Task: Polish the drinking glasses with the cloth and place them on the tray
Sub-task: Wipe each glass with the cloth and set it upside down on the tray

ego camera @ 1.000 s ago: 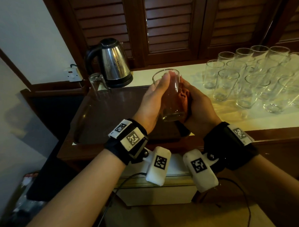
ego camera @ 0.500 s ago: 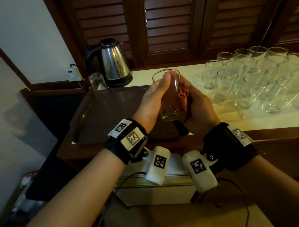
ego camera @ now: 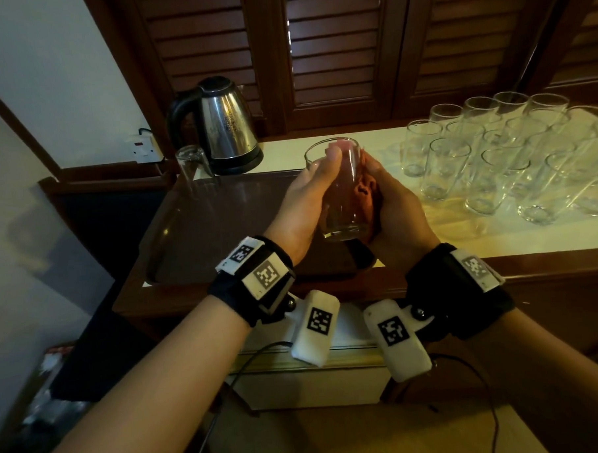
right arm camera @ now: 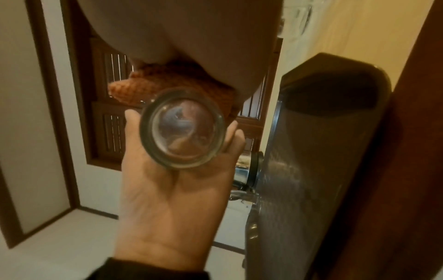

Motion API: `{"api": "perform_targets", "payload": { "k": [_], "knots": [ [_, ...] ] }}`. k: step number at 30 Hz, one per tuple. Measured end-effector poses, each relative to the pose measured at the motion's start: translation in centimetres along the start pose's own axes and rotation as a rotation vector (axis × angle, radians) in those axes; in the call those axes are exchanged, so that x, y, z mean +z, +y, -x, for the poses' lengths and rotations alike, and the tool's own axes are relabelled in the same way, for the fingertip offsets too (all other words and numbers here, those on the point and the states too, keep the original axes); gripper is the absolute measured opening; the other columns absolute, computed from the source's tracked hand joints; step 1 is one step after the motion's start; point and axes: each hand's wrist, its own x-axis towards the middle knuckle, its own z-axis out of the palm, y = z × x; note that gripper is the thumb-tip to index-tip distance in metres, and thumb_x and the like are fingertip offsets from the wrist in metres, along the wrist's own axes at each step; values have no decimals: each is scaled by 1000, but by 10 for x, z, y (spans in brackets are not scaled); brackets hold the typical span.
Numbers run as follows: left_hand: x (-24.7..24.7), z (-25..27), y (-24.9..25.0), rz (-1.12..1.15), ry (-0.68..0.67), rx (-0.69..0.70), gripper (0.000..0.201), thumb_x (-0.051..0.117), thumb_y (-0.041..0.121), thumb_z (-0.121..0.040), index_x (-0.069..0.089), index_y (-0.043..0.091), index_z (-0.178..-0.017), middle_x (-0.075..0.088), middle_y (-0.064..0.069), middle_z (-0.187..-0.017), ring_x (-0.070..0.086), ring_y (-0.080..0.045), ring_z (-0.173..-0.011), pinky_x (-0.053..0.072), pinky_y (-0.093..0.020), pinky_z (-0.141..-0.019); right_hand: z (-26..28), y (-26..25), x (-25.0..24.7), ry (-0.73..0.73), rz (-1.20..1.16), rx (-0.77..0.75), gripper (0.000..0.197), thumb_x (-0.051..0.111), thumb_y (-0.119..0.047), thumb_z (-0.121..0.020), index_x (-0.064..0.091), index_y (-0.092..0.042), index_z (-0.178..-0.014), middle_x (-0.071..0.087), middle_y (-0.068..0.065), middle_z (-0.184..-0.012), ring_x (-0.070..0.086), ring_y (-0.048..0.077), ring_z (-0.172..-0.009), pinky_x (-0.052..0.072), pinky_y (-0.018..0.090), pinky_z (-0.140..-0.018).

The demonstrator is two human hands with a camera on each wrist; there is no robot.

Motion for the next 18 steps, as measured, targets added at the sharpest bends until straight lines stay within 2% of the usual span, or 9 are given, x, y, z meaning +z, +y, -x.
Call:
{"api": "perform_targets", "payload": {
  "k": [2, 4, 6, 8, 9, 11, 14, 16, 18],
  "knots": [
    [-1, 0, 1, 8, 34, -6, 92, 70, 66, -75, 41, 16, -146, 62, -10, -133, 61, -26, -122, 46, -51, -107, -1, -1, -2, 7, 73, -43, 42, 33, -34, -109, 46, -24, -147, 66, 9, -131, 66, 24, -119, 54, 43, -96],
    [1, -2, 2, -9, 94, 7, 89, 68, 49, -86, 23, 19, -156, 58, -9, -137, 57, -27, -126, 44, -51, -108, -1, -2, 1, -7, 194, -99, 44, 31, -36, -108, 40, -27, -150, 61, 10, -137, 63, 25, -123, 54, 45, -98],
    [5, -3, 3, -52, 92, 19, 82, 61, 36, -96, 10, 19, -158, 58, -2, -128, 57, -22, -122, 47, -45, -104, -2, -1, 3, -26, 288, -138, 50, 32, -39, -105, 35, -28, -153, 52, 11, -146, 56, 27, -131, 49, 51, -106],
    [9, -4, 5, -81, 95, 37, 82, 62, 37, -96, 12, 17, -158, 59, 4, -117, 60, -14, -112, 50, -35, -98, -3, 0, 5, -28, 295, -146, 45, 30, -36, -108, 38, -28, -152, 50, 11, -148, 54, 26, -134, 45, 54, -109],
    [9, -2, 6, -65, 102, 38, 83, 64, 43, -93, 18, 18, -157, 60, 4, -116, 60, -14, -112, 50, -37, -99, -3, 0, 5, -22, 260, -130, 42, 30, -34, -109, 41, -28, -149, 53, 11, -146, 56, 25, -132, 47, 53, -108],
    [7, -1, 6, -20, 56, 9, 86, 68, 60, -83, 36, 19, -151, 63, -4, -126, 61, -22, -119, 49, -45, -102, -2, -3, 3, -11, 119, -62, 40, 33, -34, -109, 49, -27, -144, 62, 9, -136, 62, 25, -124, 51, 48, -103],
    [0, 2, 4, 27, -13, -2, 70, 60, 59, -86, 50, 14, -139, 67, -11, -125, 67, -24, -114, 53, -43, -97, 0, -4, -1, -1, 33, -16, 41, 37, -38, -107, 54, -23, -141, 70, 8, -125, 67, 24, -117, 54, 45, -98],
    [-1, -2, 2, 36, 30, 3, 80, 64, 58, -84, 42, 12, -146, 65, -12, -130, 65, -26, -117, 50, -48, -102, -2, -5, -2, 18, 118, -56, 41, 34, -35, -109, 48, -25, -146, 67, 8, -130, 66, 24, -119, 53, 47, -101],
    [2, -3, 2, 28, 95, -1, 83, 64, 50, -87, 26, 21, -156, 58, -11, -139, 59, -28, -125, 45, -53, -107, -3, -6, 0, 15, 235, -108, 42, 29, -32, -110, 41, -27, -150, 63, 7, -134, 63, 22, -122, 51, 48, -104]
  ]
}}
